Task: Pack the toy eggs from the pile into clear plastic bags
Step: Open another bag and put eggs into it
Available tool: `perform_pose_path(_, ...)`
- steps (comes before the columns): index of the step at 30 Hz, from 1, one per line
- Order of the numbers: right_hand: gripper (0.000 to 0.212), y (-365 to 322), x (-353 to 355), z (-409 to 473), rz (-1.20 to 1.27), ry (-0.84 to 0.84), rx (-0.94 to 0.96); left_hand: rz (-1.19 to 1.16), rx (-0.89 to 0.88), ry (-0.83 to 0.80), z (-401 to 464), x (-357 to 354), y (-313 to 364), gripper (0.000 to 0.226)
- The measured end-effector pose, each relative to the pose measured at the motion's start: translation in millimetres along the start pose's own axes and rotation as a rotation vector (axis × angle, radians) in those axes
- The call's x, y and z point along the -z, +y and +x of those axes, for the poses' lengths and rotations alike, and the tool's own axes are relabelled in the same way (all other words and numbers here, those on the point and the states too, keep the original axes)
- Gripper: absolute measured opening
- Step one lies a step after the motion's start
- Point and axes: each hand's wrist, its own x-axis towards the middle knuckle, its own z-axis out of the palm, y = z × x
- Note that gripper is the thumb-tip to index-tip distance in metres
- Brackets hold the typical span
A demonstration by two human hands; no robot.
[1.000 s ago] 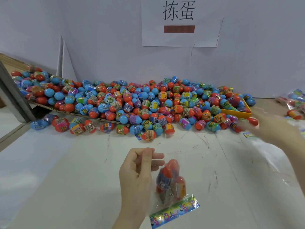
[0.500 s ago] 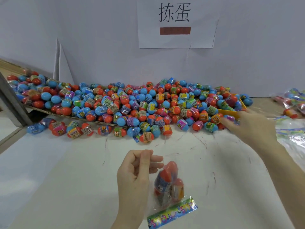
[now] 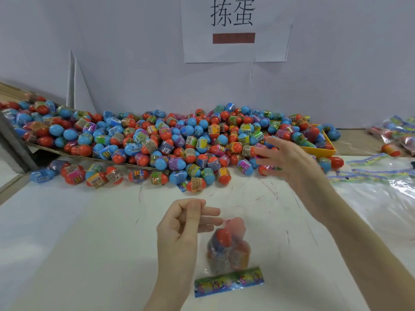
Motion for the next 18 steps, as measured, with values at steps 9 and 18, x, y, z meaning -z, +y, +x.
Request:
perform_pose_path(9,0.035,42.0,-31.5,-34.6,-0.004,-0.474,-0.266,-0.206,0.262,-0.057,14.2,10.0,-9.6,0.028)
perform_pose_path(18,0.032,40.8,-40.9,-41.6,0.100,-0.351,-0.269,0.205,0.414,-0.397,10.3,14.6,-16.8,0.050)
